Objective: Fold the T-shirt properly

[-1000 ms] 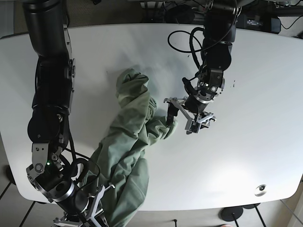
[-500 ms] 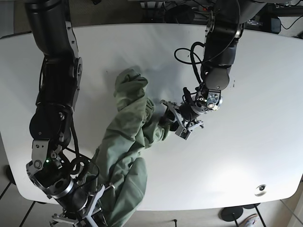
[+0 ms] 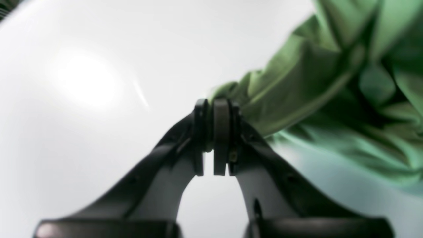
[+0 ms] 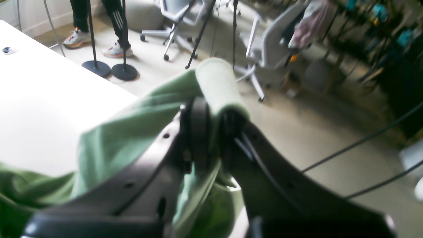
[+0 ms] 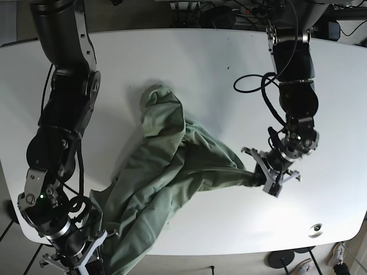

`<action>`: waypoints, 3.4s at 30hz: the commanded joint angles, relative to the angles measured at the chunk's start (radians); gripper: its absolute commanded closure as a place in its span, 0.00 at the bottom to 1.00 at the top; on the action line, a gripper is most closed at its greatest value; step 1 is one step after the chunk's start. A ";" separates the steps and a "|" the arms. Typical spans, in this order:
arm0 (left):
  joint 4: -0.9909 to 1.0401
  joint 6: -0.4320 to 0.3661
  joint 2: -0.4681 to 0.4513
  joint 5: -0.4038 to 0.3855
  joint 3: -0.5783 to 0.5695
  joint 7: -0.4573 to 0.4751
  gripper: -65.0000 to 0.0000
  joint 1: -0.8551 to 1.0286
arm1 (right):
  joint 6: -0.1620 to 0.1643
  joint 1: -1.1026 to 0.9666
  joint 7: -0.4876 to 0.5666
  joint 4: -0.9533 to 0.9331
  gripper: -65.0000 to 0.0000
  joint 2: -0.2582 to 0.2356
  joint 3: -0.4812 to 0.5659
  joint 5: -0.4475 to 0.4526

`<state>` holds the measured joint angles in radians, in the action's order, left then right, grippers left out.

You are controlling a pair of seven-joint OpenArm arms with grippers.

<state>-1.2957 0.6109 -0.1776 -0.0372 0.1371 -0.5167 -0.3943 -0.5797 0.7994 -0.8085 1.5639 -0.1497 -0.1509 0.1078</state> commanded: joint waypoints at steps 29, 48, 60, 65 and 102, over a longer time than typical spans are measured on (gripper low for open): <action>-0.264 0.002 -0.239 -0.023 0.243 -0.178 1.00 -0.025 | 0.116 -0.395 0.151 -0.090 0.96 -0.120 -0.100 0.289; -0.568 0.087 0.014 -0.020 0.678 -0.178 1.00 0.742 | 0.108 -1.161 0.148 0.246 0.96 -0.018 -0.246 0.329; -0.571 0.087 -0.010 -0.016 0.764 -0.178 0.57 0.832 | -0.118 -1.372 0.142 0.455 0.13 0.108 -0.333 0.330; -0.566 0.087 -0.047 -0.022 0.706 -0.178 0.44 0.785 | -0.118 -1.297 0.142 0.442 0.00 0.114 -0.392 0.329; 0.064 -0.121 -0.075 -0.014 0.500 -0.170 0.18 0.045 | -0.118 -0.713 -0.015 -0.299 0.97 -0.011 -0.289 0.323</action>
<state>-1.2102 0.4927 -0.2295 -0.0399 0.6342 -0.7090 -0.3286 -0.6994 0.0757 -0.8082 1.2556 -0.1520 -0.4404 0.4488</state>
